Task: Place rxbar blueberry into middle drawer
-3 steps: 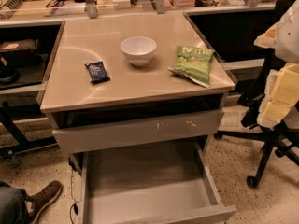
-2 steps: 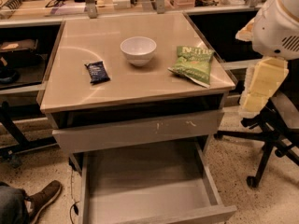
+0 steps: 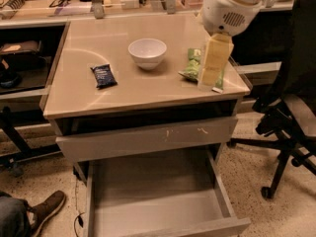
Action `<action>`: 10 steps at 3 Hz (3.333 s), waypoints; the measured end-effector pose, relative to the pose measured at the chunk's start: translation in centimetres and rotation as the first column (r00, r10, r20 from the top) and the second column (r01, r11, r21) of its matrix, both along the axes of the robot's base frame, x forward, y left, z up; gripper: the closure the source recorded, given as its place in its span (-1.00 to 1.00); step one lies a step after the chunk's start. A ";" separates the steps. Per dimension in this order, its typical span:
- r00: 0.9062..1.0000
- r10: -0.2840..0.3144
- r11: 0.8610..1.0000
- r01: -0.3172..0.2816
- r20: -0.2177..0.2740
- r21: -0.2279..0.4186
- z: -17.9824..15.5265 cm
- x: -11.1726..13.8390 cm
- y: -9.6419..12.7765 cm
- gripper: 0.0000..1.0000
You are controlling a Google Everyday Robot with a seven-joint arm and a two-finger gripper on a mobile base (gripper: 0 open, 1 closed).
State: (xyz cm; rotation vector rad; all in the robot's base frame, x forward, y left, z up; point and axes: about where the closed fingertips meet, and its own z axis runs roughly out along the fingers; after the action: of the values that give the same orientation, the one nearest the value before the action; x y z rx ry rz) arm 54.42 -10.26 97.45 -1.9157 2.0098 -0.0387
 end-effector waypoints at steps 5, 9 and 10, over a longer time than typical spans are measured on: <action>0.960 0.279 0.959 -0.278 -0.019 0.047 -2.8 9.6 12.1 -1.00; 0.915 0.404 0.911 -0.403 0.006 0.092 -6.6 16.9 20.3 -1.00; 0.908 0.418 0.899 -0.413 -0.004 0.146 -8.6 18.2 21.8 -1.00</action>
Offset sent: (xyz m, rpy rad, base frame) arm 0.0600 0.1249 -0.0217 0.0073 0.1702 0.2925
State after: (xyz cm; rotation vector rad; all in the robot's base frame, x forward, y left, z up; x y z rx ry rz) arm 72.60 11.57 88.84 -2.2188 1.5329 0.2445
